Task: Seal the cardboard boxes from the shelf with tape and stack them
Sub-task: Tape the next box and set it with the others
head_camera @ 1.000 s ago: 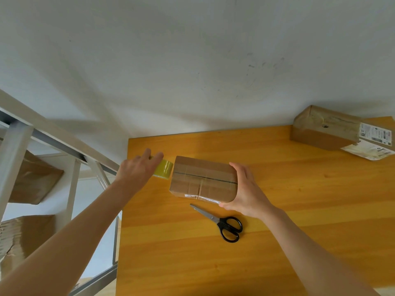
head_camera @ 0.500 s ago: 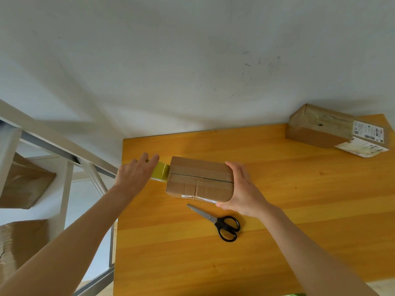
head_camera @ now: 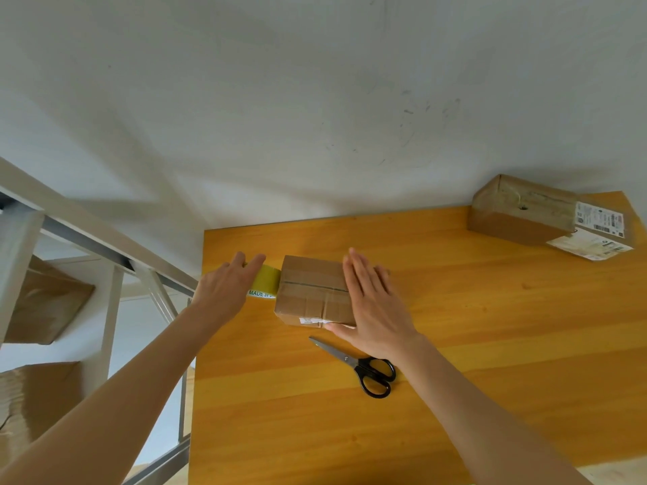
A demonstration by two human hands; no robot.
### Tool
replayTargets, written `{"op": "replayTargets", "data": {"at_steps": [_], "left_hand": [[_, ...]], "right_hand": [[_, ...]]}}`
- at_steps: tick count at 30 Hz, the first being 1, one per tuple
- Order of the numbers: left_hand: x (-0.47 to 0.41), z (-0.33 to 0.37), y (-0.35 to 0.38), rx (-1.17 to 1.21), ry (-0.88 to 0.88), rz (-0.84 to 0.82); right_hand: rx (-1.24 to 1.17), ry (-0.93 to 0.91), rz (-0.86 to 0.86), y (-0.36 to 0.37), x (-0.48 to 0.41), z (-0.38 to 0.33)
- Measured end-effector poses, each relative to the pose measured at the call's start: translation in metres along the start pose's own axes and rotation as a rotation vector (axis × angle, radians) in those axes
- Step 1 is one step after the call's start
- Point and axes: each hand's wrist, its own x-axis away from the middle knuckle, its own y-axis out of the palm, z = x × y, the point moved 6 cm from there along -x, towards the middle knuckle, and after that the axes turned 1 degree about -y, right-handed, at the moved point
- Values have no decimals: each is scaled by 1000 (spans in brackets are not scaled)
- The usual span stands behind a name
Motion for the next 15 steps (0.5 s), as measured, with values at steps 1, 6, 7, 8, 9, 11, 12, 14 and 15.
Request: {"op": "replayTargets", "data": {"at_steps": [1,6,7,8,9,11,12,14,15], "left_hand": [[0,0,0,-2,-5,4],[2,-3,2,-2,-13,15],[2,-3,2,12,-20,20],[3,-4,2,33,-31,26],[3,-4,3,59,-44,33],[3,-4,3,109,-65,46],[3,-3,4,133,-74,51],[3,-5,4,184,-99,56],[4,-6,4,207,-111,58]], "right_hand": [[12,-21,8,0,-4,-8],[0,-117,34,2,-27,-50],[-4,-136,39,2,-30,-57],[-3,-153,45,2,-34,-63],[7,-170,49,2,-37,-68],[29,-190,38,2,-43,-77],[35,-184,28,2,-46,-80],[29,-134,5,1,-54,-82],[13,-98,-10,0,-58,-82]]}}
